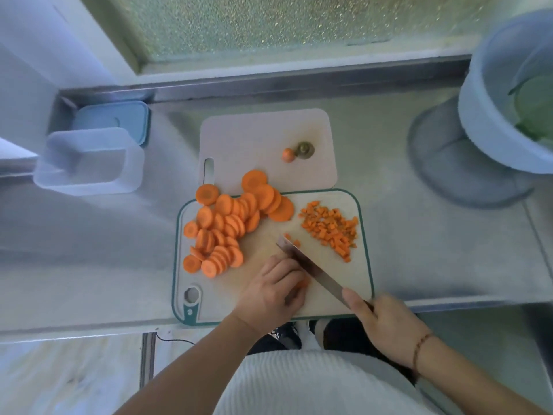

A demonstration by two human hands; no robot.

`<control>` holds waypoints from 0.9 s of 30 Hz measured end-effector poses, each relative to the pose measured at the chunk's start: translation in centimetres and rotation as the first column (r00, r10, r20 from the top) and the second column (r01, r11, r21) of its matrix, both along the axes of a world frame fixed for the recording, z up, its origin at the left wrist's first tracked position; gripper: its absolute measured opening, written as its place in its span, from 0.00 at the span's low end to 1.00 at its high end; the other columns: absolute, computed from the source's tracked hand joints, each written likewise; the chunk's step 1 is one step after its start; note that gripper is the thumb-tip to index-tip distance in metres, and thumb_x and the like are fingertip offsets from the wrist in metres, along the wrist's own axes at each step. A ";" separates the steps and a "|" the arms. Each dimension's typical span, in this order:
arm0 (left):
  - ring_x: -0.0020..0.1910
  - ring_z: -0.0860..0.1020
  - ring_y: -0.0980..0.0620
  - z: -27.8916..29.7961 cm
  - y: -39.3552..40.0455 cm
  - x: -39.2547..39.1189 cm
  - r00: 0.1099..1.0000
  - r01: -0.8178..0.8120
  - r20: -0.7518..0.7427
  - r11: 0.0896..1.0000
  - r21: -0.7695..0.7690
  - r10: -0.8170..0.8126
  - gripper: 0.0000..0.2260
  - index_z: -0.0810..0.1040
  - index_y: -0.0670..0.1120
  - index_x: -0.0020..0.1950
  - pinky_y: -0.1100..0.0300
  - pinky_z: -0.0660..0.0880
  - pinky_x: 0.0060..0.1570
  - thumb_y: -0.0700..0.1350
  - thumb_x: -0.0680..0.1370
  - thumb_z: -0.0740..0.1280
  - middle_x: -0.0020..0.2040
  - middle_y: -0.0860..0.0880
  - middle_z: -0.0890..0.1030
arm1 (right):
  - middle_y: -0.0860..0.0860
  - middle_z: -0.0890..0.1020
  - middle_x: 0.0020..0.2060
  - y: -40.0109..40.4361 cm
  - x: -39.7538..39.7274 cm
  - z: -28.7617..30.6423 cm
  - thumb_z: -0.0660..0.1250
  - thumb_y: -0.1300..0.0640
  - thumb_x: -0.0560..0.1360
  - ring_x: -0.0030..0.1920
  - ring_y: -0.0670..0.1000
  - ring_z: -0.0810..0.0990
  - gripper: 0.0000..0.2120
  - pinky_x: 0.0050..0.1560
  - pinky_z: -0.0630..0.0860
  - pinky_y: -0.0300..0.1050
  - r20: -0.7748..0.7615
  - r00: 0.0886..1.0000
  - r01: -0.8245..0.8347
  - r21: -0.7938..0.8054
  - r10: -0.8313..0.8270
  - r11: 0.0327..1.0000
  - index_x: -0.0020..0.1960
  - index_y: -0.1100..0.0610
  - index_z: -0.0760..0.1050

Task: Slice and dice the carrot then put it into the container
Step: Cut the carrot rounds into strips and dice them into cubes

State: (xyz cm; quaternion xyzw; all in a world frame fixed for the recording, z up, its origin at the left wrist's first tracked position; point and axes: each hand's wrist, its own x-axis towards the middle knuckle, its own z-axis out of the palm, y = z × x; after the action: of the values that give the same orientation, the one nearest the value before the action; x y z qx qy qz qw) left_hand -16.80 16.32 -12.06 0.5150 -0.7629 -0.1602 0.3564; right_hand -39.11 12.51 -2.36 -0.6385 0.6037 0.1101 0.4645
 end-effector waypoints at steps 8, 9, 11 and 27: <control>0.52 0.79 0.41 0.2 0.3 0.2 0.999 -0.038 0.003 0.999 -0.008 0.038 0.03 0.83 0.38 0.47 0.51 0.76 0.59 0.36 0.75 0.74 0.49 0.43 0.80 | 0.48 0.67 0.18 -3.2 0.7 1.2 0.46 0.30 0.69 0.20 0.43 0.67 0.30 0.25 0.65 0.36 -0.042 0.998 0.039 -0.055 -0.041 0.998 0.25 0.55 0.61; 0.52 0.79 0.42 0.1 0.4 0.2 0.998 -0.063 0.000 0.998 -0.006 0.063 0.03 0.83 0.38 0.47 0.51 0.76 0.59 0.36 0.75 0.74 0.49 0.43 0.80 | 0.47 0.66 0.19 -3.0 0.8 1.4 0.46 0.30 0.69 0.19 0.43 0.66 0.30 0.26 0.66 0.36 -0.032 0.999 0.031 -0.052 -0.032 0.998 0.26 0.55 0.61; 0.53 0.78 0.42 0.1 0.4 0.3 0.993 -0.118 -0.014 0.993 -0.005 0.118 0.03 0.83 0.38 0.46 0.53 0.75 0.62 0.37 0.76 0.75 0.49 0.43 0.81 | 0.47 0.64 0.19 -2.2 0.9 1.7 0.47 0.30 0.70 0.19 0.45 0.65 0.29 0.27 0.66 0.37 -0.019 1.000 -0.006 -0.042 0.006 0.999 0.27 0.55 0.60; 0.55 0.80 0.45 0.0 -0.1 0.8 0.988 -0.141 -0.071 0.990 -0.023 0.139 0.01 0.86 0.39 0.45 0.58 0.75 0.62 0.36 0.75 0.75 0.49 0.45 0.84 | 0.45 0.75 0.24 1.8 1.2 0.7 0.39 0.25 0.68 0.28 0.47 0.72 0.34 0.37 0.72 0.43 -0.012 0.999 -0.040 0.002 0.040 0.999 0.28 0.53 0.64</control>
State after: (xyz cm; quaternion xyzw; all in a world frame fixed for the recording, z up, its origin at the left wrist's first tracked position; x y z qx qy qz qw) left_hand -15.96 16.24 -12.08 0.5565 -0.7143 -0.1417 0.4000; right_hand -37.89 14.31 -1.67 -0.6493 0.5935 0.1240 0.4591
